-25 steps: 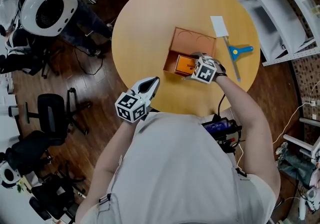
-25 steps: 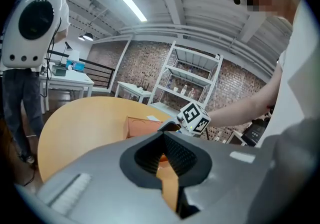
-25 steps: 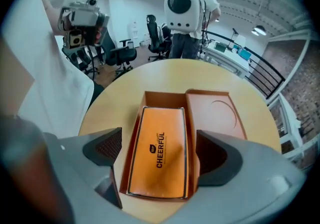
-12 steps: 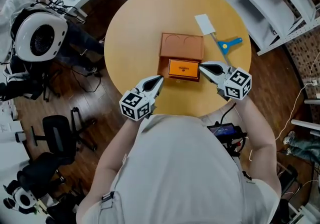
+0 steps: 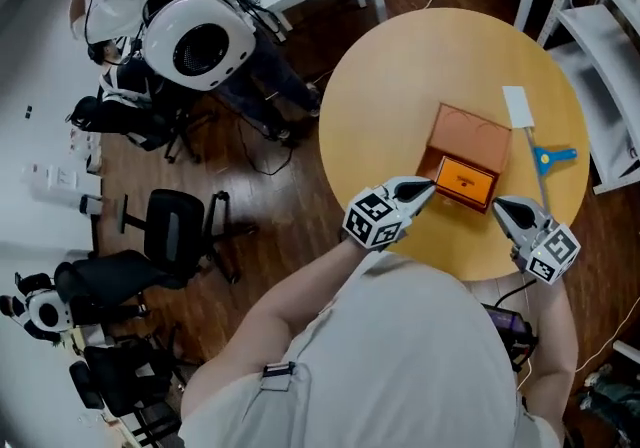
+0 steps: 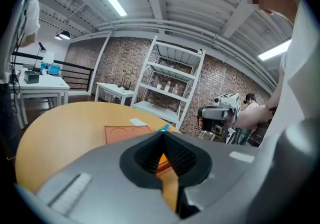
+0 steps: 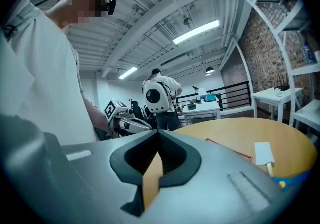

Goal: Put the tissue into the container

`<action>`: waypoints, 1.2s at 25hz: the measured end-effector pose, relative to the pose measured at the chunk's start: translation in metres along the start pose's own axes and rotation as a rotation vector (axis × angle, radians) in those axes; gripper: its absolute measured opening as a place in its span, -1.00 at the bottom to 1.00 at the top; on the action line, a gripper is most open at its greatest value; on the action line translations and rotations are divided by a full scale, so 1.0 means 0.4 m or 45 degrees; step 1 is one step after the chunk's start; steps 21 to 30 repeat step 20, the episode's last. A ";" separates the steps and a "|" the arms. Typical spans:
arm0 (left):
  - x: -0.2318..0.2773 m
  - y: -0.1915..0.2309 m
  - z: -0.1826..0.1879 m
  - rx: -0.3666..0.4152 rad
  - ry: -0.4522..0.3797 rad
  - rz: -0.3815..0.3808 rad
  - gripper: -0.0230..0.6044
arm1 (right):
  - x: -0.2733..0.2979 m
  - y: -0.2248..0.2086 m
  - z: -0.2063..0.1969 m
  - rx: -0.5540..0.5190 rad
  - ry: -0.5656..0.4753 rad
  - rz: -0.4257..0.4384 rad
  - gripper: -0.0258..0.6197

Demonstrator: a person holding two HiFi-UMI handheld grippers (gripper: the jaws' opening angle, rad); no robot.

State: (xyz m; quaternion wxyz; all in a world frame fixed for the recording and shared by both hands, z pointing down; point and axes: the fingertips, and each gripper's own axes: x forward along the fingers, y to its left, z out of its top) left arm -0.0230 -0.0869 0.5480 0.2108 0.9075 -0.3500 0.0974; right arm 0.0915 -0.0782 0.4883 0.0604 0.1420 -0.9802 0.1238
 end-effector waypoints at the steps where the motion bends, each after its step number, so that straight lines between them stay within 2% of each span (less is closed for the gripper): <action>1: -0.015 0.014 0.005 0.004 -0.005 0.010 -0.93 | 0.020 0.005 0.003 -0.003 -0.001 0.008 -0.93; 13: -0.050 0.032 0.006 -0.001 -0.019 0.029 -0.93 | 0.071 0.038 -0.021 -0.020 0.041 0.061 -0.93; 30: -0.042 -0.002 0.012 -0.016 -0.003 -0.003 -0.93 | 0.051 0.045 -0.007 -0.009 0.055 0.035 -0.93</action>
